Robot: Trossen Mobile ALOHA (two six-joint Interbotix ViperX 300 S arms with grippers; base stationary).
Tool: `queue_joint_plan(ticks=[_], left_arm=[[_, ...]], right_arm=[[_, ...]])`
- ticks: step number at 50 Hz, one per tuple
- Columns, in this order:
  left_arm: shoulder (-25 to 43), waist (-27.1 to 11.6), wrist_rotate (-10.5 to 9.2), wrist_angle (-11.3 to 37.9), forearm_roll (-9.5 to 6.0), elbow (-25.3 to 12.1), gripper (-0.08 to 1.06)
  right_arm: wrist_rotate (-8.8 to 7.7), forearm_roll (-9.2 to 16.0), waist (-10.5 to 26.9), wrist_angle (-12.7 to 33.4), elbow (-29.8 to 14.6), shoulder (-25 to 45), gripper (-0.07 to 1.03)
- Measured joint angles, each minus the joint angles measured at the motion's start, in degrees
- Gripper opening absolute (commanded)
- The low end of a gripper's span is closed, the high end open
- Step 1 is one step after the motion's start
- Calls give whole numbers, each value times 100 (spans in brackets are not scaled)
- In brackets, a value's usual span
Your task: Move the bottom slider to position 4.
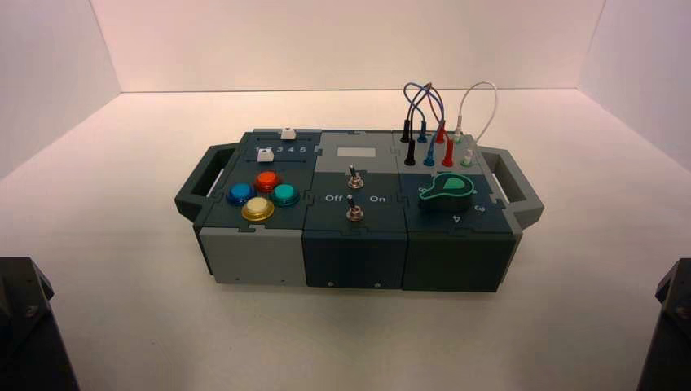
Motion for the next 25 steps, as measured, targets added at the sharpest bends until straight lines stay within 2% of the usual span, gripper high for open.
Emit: queue_joint_plan(ticks=[25], left_arm=[[0,9,0,97,-9,-9,-3]], right_arm=[[9,9,0,53,0,0,-3]])
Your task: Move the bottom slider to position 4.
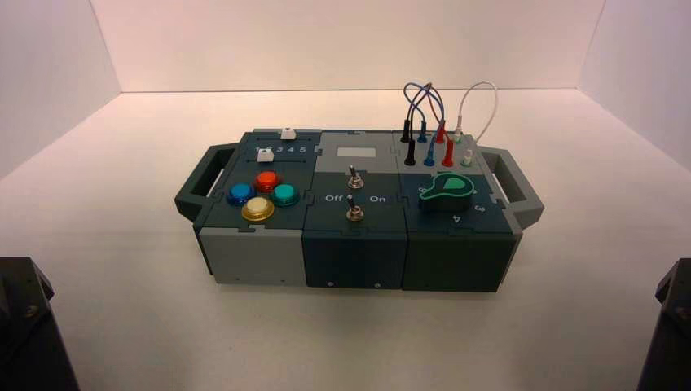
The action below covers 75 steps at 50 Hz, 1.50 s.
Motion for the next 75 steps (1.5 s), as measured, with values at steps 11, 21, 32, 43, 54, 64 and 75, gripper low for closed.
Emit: queue_joint_plan(ticks=[11,21,32,43,54,64,75], left_arm=[[105,-272,-26,316,-79,-88,-3],[202,-650,-53,782,-141,-237,-3],[853,-1336,-123,1942,-176,-677,-3],[1529,-1854,-123,2988,-185,-1151,-3],[2426,-2426,-387,4518,-343,-1459,-3],[3155,-2628,-554,5309,-642,-1459,-3],[3683,-2628,-554,5273,-686,-1459,-3]], right_arm=[[26,114,62,272,-26,26,-3],[35,158,378,642,-132,246,-3],[44,176,1037,1661,-483,1090,-3],[44,422,1521,2347,-633,1608,-3],[35,694,2584,3182,-765,1916,-3],[35,809,3094,3454,-958,2232,-3],[-9,800,3164,3419,-1037,2628,-3]])
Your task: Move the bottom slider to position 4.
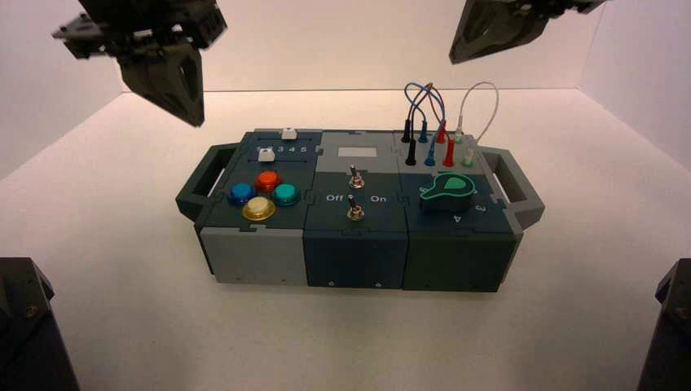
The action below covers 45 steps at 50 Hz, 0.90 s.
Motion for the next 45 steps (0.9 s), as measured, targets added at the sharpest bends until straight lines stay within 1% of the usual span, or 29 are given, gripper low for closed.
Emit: queue_joint_plan(ticks=[14,17,23,28,35,45], left_arm=[[299,0,0,-264,-18,-18,-3],[554,18,-9,-369,-18,-97,-3],[1046,9,0,-431,-18,-343,-3],[1397,9,0,-466,-26,-466,-3],[1661,-53,0,-554,-26,-580,-3],[1854,-70,18,-650,-26,-677,-3]], right_arm=[[0,0,9,-105,-18,193,-3],[0,9,9,-149,-35,255,-3],[0,9,53,-158,-44,369,-3],[0,26,88,-149,-70,422,-3],[0,44,97,-149,-79,439,-3],[0,44,158,-158,-105,475,-3]])
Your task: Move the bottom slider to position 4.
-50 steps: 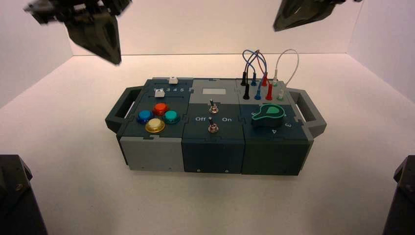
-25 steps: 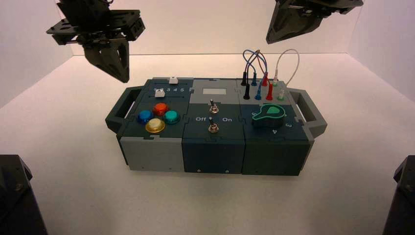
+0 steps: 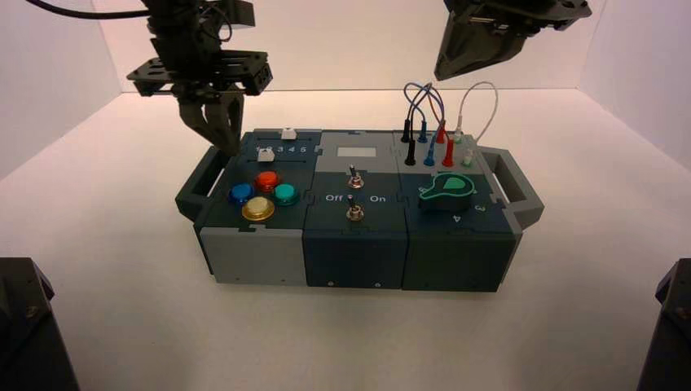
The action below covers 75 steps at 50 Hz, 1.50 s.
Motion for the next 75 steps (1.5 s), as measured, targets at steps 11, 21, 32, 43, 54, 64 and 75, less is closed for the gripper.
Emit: queue_joint_plan(ticks=[11,21,32,43,54,64,75], left_arm=[[246,9,9,-44,0,-132,-3],[431,9,18,-79,0,-360,-3],[562,-53,26,-44,9,-501,-3],[615,-220,18,9,0,-554,-3],[606,-308,18,158,-9,-501,-3],[562,-396,18,202,-18,-422,-3],[571,-431,18,220,0,-431,-3]], right_arm=[[9,9,141,0,-97,97,-3],[9,18,149,9,-123,202,-3],[0,18,149,0,-123,229,-3],[9,26,149,0,-132,264,-3],[9,26,158,-44,-132,264,-3],[0,18,158,-88,-132,264,-3],[9,26,158,-97,-132,272,-3]])
